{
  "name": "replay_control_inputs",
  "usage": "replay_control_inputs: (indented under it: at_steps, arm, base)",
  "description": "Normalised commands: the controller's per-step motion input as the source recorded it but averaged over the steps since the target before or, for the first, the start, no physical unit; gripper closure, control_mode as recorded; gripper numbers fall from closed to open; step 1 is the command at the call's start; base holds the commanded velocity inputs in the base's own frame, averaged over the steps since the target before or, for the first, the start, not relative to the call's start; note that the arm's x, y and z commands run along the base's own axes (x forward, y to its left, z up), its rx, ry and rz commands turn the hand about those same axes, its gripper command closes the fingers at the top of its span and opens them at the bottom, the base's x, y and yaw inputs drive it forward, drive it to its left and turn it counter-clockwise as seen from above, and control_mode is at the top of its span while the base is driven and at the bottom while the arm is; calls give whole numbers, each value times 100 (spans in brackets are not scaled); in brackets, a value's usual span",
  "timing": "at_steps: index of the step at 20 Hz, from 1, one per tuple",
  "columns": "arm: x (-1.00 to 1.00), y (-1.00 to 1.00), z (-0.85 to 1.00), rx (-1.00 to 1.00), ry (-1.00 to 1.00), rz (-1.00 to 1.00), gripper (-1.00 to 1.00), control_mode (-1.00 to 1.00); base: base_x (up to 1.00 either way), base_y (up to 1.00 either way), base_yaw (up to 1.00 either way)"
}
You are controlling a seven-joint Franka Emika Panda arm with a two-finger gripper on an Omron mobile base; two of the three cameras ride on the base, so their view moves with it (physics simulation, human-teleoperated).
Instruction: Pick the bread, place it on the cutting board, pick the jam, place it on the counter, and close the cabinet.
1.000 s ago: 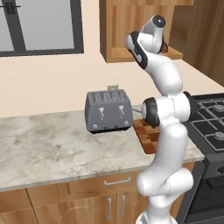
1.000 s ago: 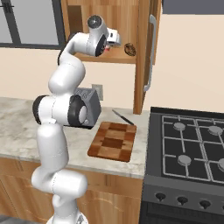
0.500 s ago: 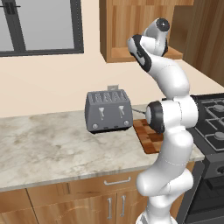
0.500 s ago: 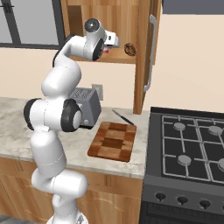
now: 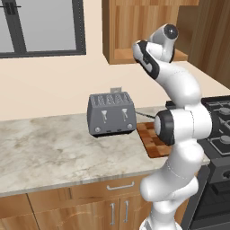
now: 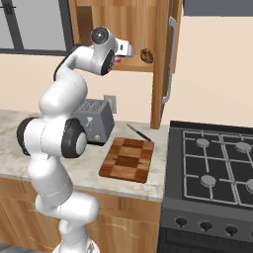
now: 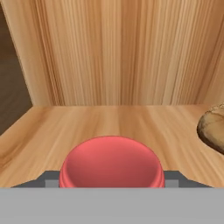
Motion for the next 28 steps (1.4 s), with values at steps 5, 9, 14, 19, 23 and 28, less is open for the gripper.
replay_control_inputs:
  at_steps: [5, 9, 14, 19, 23, 28]
  arm:
    - [-29, 0, 0, 0, -2, 0, 100, -100]
    - [-31, 0, 0, 0, -2, 0, 100, -100]
    - [-29, 0, 0, 0, -2, 0, 100, -100]
    - [-24, 0, -1, 0, 0, 0, 100, -100]
    - [-29, 3, -11, 0, 0, 0, 100, -100]
    - [-32, 5, -13, 0, 0, 0, 100, -100]
  base:
    - [0, 0, 0]
    - [0, 0, 0]
    - [0, 0, 0]
    - [0, 0, 0]
    - [0, 0, 0]
    - [0, 0, 0]
